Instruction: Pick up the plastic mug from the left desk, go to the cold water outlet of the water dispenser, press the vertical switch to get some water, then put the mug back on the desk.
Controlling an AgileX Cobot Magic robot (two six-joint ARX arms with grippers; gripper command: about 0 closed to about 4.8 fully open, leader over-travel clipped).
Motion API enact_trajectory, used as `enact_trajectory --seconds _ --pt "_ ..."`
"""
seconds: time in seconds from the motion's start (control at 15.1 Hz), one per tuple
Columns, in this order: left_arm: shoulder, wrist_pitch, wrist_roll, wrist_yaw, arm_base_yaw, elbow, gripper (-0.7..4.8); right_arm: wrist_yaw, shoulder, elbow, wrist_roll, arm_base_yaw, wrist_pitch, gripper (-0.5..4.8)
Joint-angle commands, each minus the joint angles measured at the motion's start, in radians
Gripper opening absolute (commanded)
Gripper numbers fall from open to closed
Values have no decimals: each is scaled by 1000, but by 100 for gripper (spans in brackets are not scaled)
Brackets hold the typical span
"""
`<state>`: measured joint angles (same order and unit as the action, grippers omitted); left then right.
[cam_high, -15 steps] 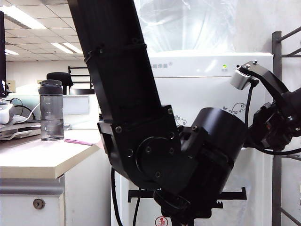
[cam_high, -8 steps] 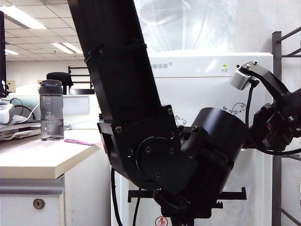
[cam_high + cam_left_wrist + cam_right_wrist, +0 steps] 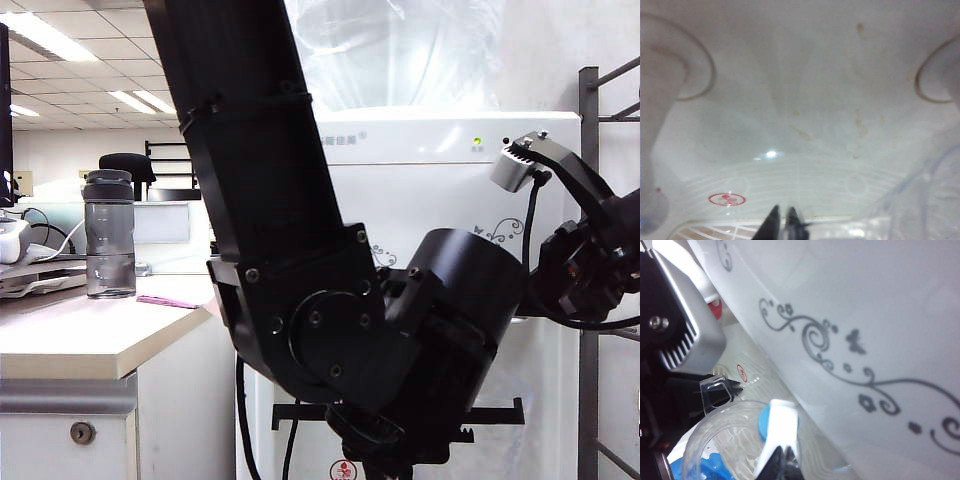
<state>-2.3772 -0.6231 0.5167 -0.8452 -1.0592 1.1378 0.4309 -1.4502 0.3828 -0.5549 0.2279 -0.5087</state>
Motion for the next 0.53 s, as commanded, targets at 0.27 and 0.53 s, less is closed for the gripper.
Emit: enact_trajectory --seconds 0.27,0.53 --pt "5 -32 8 -15 0 7 -5 -9 -19 -5 -11 1 82 -1" --pt "5 -32 8 -15 0 7 -5 -9 -48 -5 -18 1 82 -1"
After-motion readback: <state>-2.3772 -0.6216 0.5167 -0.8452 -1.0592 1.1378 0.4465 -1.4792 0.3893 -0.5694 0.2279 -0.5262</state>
